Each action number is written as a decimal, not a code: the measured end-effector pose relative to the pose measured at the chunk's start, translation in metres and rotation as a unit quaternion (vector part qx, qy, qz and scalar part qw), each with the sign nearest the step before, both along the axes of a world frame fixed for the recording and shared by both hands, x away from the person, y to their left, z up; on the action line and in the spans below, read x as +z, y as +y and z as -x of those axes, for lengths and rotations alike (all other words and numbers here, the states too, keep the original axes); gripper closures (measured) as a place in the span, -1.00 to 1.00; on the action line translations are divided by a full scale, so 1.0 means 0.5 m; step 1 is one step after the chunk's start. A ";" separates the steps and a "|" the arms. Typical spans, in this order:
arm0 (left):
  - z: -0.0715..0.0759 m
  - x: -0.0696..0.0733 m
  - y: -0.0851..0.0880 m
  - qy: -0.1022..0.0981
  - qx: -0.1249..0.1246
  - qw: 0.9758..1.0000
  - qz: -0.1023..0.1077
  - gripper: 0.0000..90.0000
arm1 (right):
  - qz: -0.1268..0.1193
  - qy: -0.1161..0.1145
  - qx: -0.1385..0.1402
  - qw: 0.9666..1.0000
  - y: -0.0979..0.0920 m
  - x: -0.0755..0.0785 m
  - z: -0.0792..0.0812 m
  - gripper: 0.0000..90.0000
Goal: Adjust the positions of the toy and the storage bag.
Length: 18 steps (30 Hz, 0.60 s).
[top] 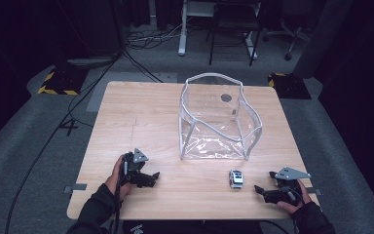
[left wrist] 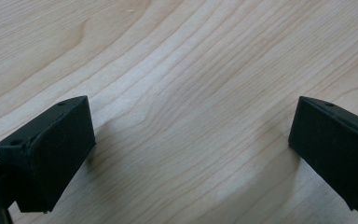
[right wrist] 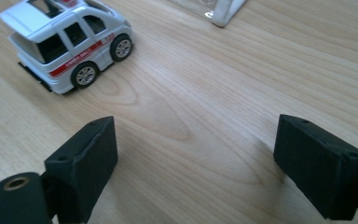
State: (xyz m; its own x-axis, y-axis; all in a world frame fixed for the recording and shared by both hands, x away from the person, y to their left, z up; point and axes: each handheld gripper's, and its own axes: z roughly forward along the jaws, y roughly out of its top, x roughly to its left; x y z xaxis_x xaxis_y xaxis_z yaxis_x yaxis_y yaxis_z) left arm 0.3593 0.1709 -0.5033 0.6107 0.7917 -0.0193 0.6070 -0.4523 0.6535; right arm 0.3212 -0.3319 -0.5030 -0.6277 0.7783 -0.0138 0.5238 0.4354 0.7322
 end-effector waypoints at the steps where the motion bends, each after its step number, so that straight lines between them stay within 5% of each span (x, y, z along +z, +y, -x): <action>1: 0.000 0.000 0.000 0.000 0.000 1.000 0.000 -1.00 | 0.000 0.000 0.000 1.000 0.000 0.000 0.000 -0.70; 18: 0.007 -0.001 -0.070 0.001 -0.066 0.998 0.002 -1.00 | 0.004 0.002 0.025 1.000 0.053 0.000 0.019 -0.74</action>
